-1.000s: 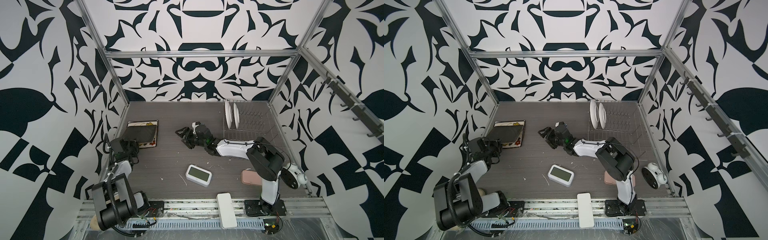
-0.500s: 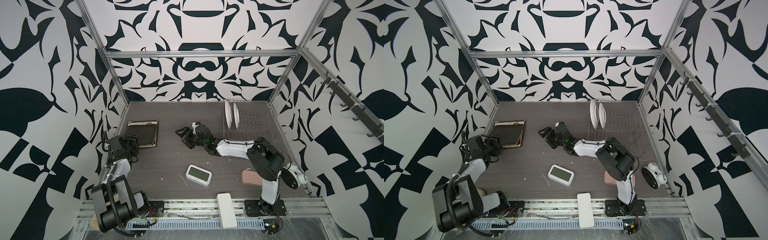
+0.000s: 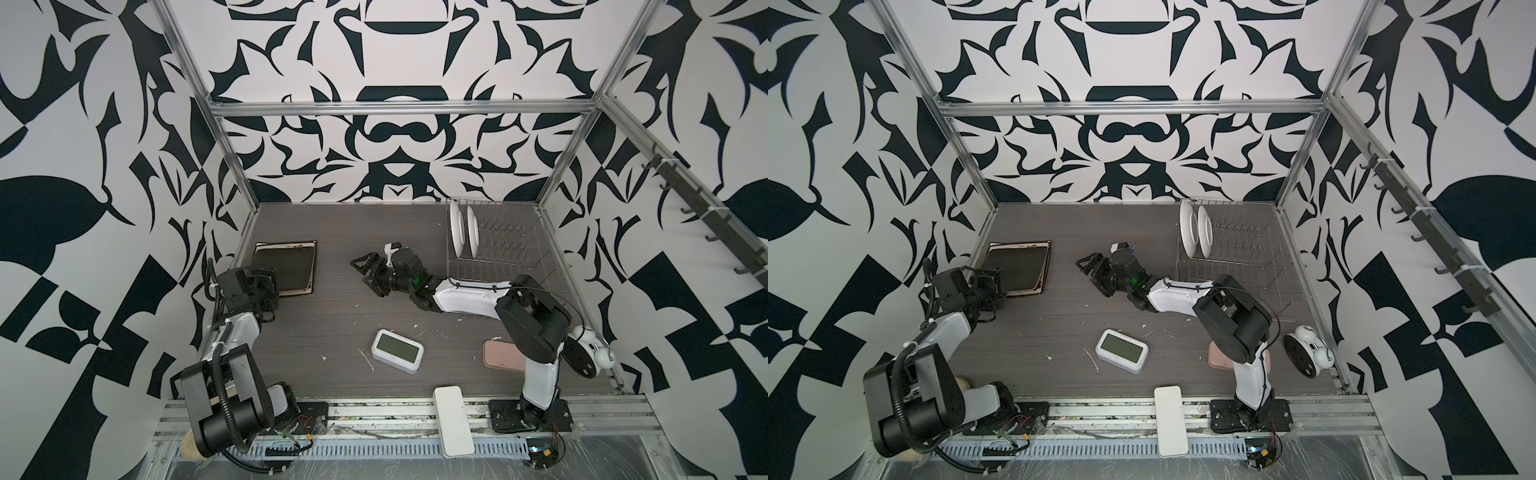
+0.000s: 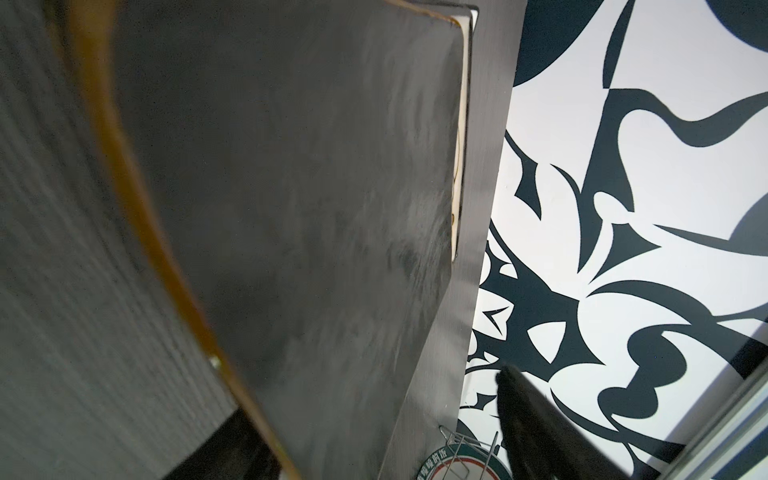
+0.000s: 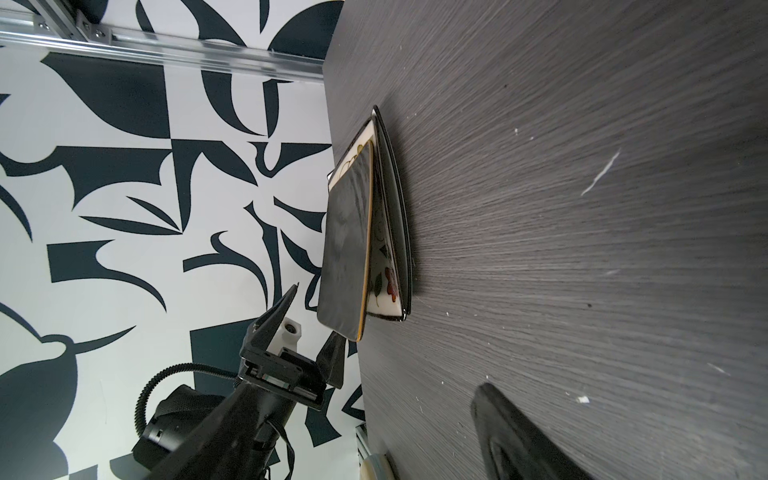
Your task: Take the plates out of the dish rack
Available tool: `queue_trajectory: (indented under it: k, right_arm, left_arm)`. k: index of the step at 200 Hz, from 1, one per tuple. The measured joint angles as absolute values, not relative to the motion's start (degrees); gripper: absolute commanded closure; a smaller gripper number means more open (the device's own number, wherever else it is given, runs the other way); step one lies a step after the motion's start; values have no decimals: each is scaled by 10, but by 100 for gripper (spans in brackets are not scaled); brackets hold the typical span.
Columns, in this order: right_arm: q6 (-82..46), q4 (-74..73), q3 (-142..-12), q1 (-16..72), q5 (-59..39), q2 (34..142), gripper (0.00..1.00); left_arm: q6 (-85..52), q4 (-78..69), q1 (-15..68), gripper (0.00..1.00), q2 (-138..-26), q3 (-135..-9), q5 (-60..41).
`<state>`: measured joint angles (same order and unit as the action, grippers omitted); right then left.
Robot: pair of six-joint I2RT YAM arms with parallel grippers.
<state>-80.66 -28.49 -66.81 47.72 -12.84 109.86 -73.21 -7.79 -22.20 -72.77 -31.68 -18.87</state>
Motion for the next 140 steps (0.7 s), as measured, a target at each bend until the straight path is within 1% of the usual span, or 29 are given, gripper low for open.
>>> queue_trajectory:
  k: [49, 79, 91, 93, 97, 140]
  right_arm:
    - [-807, -285, -668, 477, -128, 1099, 15]
    - [-807, -285, -668, 477, -128, 1099, 15]
    - [-807, -285, -668, 477, -128, 1099, 15]
    - [-807, -285, -668, 477, -128, 1099, 15]
    - [-807, -285, -667, 477, -128, 1099, 15]
    - [-806, -285, -666, 477, -128, 1099, 16]
  left_arm:
    - [-735, -87, -222, 20, -762, -317, -196]
    - [-736, -88, -222, 16, -763, -317, -197]
    - [-736, -88, -222, 16, -763, -317, -197]
    - [-736, -88, -222, 13, -763, -317, -197]
    - [-736, -87, -222, 11, -763, -317, -197]
    - [-736, -85, -222, 5, -763, -317, -194]
